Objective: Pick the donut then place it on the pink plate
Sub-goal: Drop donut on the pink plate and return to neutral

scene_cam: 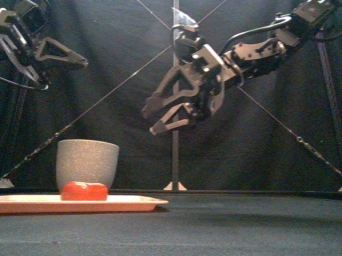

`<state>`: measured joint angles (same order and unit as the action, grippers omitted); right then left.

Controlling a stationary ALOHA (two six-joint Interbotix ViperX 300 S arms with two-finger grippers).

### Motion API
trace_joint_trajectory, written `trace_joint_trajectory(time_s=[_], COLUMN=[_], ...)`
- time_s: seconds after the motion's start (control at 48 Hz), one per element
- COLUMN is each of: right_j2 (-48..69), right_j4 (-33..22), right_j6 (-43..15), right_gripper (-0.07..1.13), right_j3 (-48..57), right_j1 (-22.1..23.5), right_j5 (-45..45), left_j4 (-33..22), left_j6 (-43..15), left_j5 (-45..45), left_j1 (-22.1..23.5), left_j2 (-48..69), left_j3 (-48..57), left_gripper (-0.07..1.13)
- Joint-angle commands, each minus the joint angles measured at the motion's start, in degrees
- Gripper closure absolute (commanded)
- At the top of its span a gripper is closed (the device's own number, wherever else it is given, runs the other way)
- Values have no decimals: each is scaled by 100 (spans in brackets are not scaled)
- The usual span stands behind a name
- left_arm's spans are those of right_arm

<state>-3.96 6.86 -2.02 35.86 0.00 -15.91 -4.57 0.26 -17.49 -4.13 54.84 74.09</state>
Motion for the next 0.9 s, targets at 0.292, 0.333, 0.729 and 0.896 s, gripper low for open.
trace_joint_trajectory(time_s=[0.292,0.333,0.729,0.896], right_j2=[2118,2373,4192,4649], right_j4=[211,246,255,264], right_j6=[-9,0,0,0], right_gripper=[3,3,3,3], right_j3=[1538,1696,2900,3164], right_j1=[343,369,501,580], right_j5=[-229,-229,-229,-229], left_j4=[0,0,0,0], left_j6=[-26,-26,-18,-18], left_j5=[-44,-44,-44,-44], left_j1=[0,9,9,26], left_j2=[-26,-26,-26,-26], left_j3=[-88,-105,-123,-97], left_gripper=[103,103,103,103])
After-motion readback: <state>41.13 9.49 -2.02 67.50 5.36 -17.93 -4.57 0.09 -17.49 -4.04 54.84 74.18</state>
